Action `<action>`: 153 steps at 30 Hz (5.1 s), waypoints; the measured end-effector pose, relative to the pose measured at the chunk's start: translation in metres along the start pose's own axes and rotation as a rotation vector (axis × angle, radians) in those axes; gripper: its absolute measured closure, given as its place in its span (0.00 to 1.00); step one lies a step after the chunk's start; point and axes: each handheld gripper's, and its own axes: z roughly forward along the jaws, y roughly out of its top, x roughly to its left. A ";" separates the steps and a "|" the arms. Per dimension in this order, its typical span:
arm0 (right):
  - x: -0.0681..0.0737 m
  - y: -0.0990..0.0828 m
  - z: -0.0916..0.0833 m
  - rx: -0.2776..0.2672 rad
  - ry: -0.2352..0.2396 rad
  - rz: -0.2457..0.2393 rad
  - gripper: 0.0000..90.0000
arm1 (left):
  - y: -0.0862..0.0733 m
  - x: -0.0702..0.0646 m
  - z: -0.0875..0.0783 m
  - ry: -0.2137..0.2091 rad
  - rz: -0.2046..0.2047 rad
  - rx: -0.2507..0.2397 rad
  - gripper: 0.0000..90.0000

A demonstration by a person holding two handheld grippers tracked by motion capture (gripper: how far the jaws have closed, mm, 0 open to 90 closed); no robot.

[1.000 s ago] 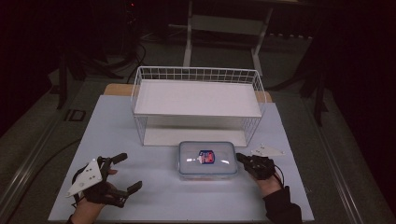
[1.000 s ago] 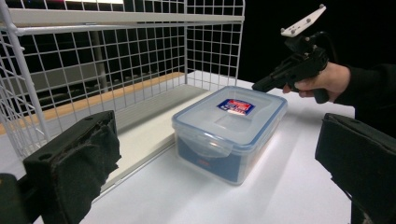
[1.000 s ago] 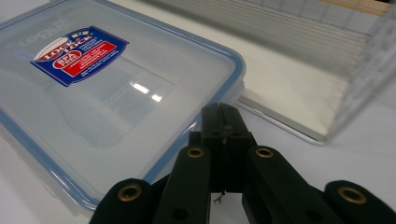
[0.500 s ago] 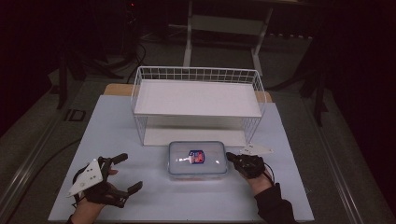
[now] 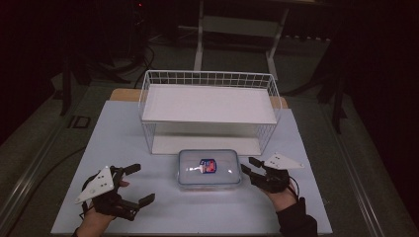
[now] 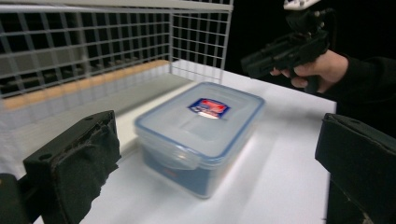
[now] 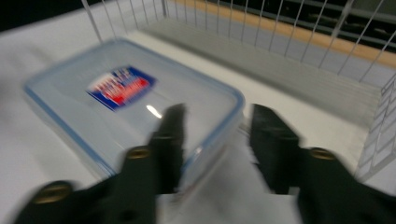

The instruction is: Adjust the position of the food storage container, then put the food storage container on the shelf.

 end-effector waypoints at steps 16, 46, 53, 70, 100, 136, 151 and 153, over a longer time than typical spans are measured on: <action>0.023 0.015 -0.031 -0.203 -0.005 -0.137 0.20 | 0.025 0.010 0.054 0.003 -0.235 0.184 0.00; 0.029 0.003 -0.018 -0.074 -0.051 -0.098 0.11 | -0.018 0.085 0.113 -0.083 -0.827 0.415 0.32; 0.032 0.004 -0.018 -0.068 -0.049 -0.114 0.11 | -0.025 0.087 0.118 -0.141 -0.880 0.422 0.49; 0.006 -0.007 0.003 0.059 0.063 0.092 0.15 | -0.019 0.079 0.108 -0.167 -0.779 0.402 0.58; -0.023 -0.021 0.021 0.153 0.312 0.343 0.46 | -0.014 0.058 0.094 -0.233 -0.589 0.387 0.65; -0.030 -0.019 0.012 0.157 0.414 0.381 0.61 | -0.004 0.047 0.092 -0.191 -0.496 0.369 0.65; -0.039 0.003 0.014 0.113 0.370 0.365 0.60 | 0.013 0.055 0.098 -0.136 -0.473 0.317 0.64; -0.040 0.005 0.015 0.111 0.367 0.364 0.60 | 0.014 0.057 0.099 -0.130 -0.474 0.310 0.64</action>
